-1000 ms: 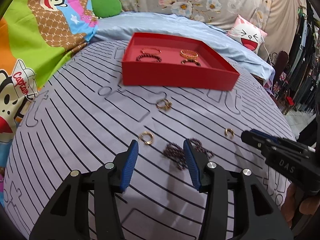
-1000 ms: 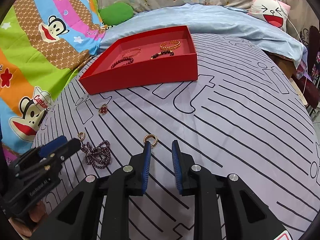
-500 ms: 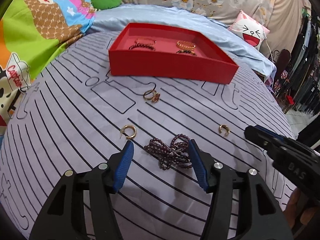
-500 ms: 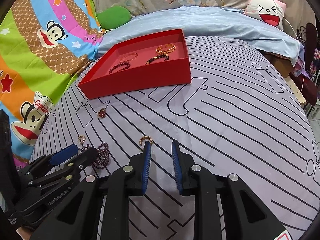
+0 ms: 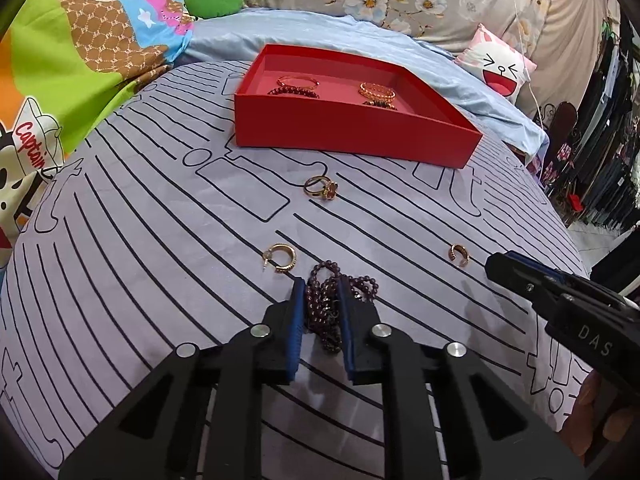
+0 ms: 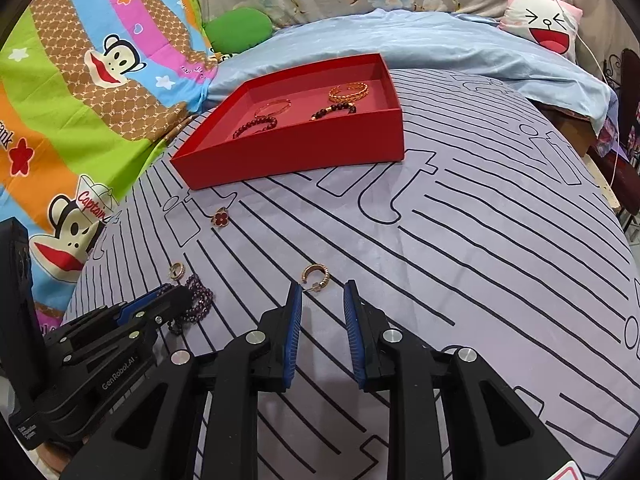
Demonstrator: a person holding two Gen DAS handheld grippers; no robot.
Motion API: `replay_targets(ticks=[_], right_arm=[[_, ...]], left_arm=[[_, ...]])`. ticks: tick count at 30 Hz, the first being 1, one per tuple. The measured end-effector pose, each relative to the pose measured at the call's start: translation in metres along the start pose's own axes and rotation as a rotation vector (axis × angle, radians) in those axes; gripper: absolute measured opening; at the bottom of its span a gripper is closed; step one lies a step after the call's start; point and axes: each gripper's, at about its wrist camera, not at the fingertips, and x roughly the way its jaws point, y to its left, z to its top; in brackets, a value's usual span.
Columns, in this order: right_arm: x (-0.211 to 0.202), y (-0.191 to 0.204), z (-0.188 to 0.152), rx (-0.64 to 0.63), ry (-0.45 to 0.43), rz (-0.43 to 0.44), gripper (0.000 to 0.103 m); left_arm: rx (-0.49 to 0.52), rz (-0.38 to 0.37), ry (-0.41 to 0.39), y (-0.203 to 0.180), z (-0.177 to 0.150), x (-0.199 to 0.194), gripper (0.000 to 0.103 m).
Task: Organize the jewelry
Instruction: 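Lower the left tool onto the dark garnet bead strand and close it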
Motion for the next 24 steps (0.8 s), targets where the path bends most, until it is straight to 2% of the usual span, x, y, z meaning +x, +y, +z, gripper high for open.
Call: replay_targets(ticks=[5,15,24], right_arm=[[0.002,0.007,0.004,-0.013,0.003,0.021,0.022],[0.027,0.043,0.028,-0.084,0.006,0.068,0.022],[0.059,0.074,0.041,-0.143,0.032,0.092,0.022]], left_arm=[[-0.018,0.010,-0.018,0.009,0.001,-0.008,0.012],[-0.054,0.088,-0.036,0.040,-0.002,-0.013,0.012],[-0.084,0.085,-0.037,0.053,0.003,-0.010,0.012]])
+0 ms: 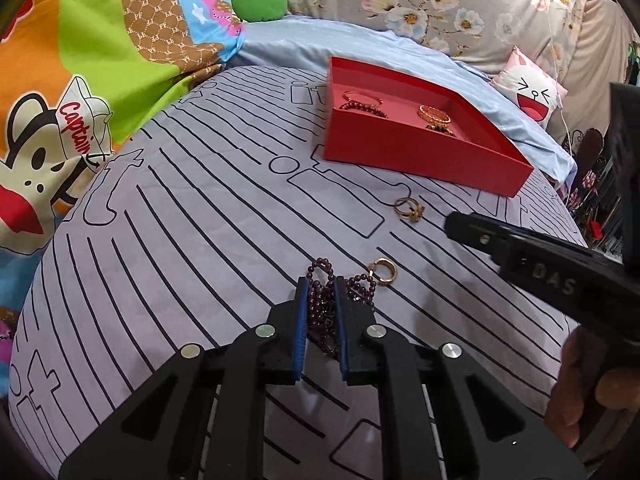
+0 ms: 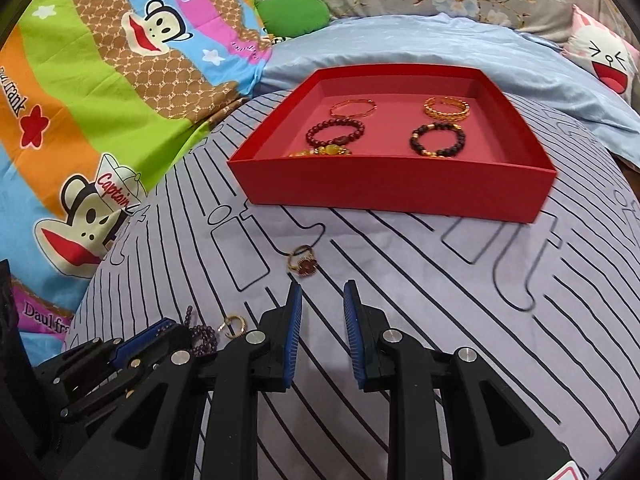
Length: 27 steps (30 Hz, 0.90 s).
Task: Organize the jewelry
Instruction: 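Lower the left tool onto the dark garnet bead strand and close it, then grasp the gold ring with red stone with the right tool while the left tool holds the garnet strand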
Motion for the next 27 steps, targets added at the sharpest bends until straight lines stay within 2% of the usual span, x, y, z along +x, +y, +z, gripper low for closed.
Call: replay_targets(ticks=[15,20,27], right_arm=[[0.033,0.011,0.015,-0.034,0.032,0.005,0.022],[0.033,0.010,0.015,-0.029,0.031,0.007,0.011],[0.024,0.005,0.012,-0.009,0.015,0.000,0.011]], left_arm=[[-0.024,-0.035,0.010,0.007,0.004,0.006,0.014],[-0.027,-0.043,0.010,0.008,0.004,0.006,0.014],[-0.027,-0.043,0.011,0.008,0.004,0.006,0.014]])
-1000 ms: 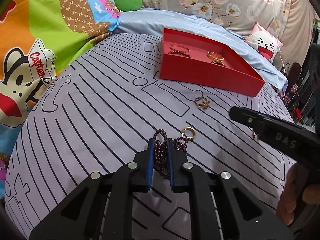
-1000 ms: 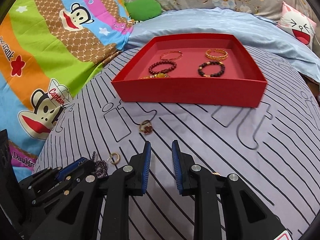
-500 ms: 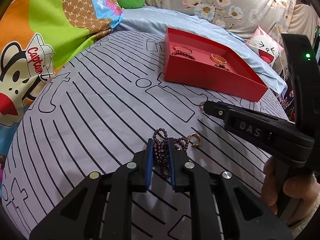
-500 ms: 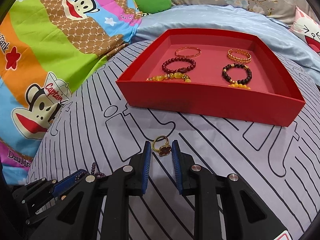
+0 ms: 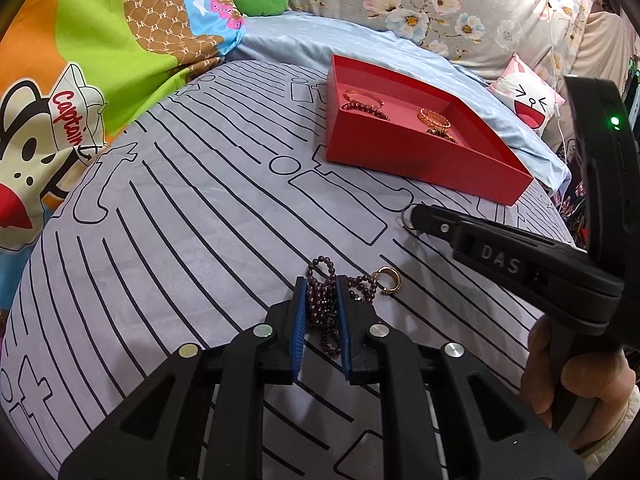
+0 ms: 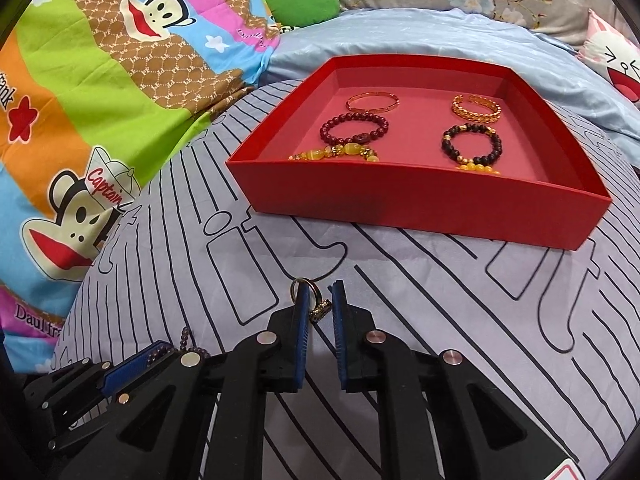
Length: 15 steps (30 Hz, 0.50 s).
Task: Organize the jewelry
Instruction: 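Grasp the gold ring with red stone with the right tool while the left tool holds the garnet strand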
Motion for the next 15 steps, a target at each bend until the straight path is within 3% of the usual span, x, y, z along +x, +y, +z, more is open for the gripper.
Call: replay_targets(ticks=[15], right_arm=[[-0.067,-0.043,-0.006,0.104,-0.094,-0.022,0.011]], left_arm=[[-0.003,-0.032,-0.031,-0.011,0.019,-0.018,0.007]])
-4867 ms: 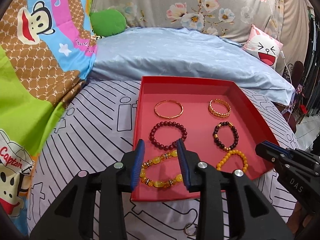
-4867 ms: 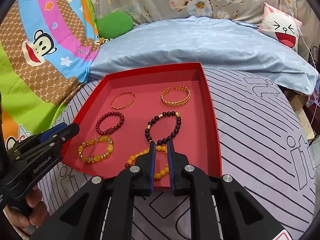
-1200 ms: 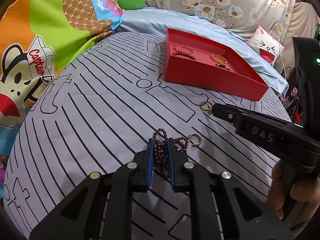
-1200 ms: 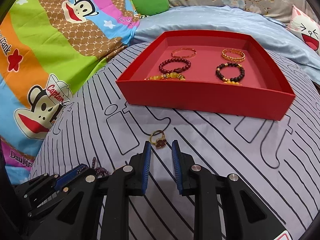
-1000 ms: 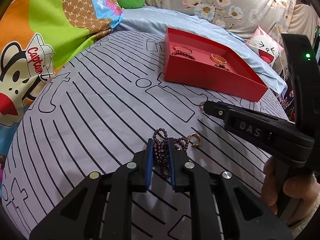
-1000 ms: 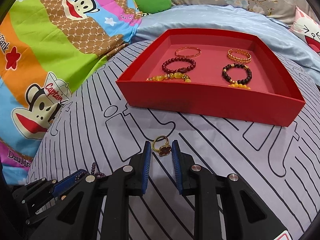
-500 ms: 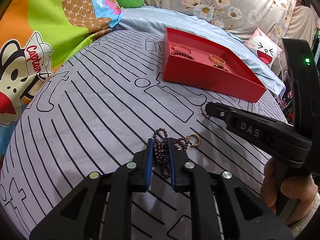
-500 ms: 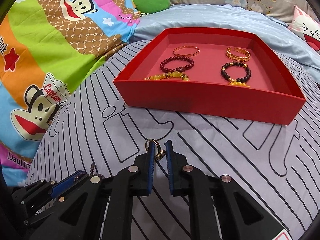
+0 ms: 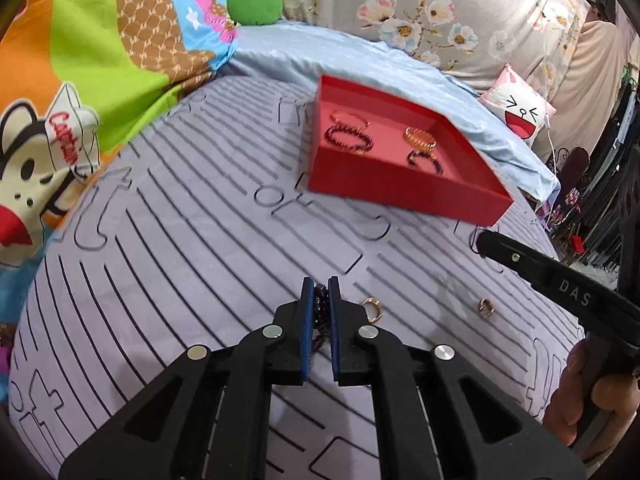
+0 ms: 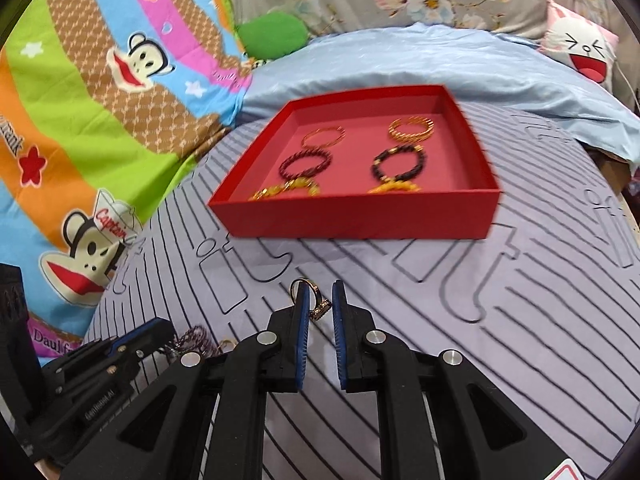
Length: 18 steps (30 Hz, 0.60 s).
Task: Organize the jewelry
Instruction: 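Grasp the gold ring with red stone with the right tool while the left tool holds the garnet strand, then lift the garnet strand with the left tool while the right tool lifts the gold ring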
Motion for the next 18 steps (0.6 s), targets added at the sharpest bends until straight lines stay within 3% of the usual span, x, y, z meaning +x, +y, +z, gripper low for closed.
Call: replay_targets(ticks=[13,15,18], right_arm=[[-0.011,-0.019,-0.011,0.045,-0.001,-0.006,0.011],[-0.010,-0.019,-0.014,0.045,0.003,-0.006,0.011],[-0.010,-0.017,-0.016,0.047,0.006,-0.004,0.011]], left_arm=[[-0.008,0.032,0.028,0.007,-0.014,-0.002,0.009],[-0.014,0.037,0.023,0.008,-0.017,-0.006,0.028],[-0.006,0.043,0.018,0.008,-0.022,-0.010,0.037]])
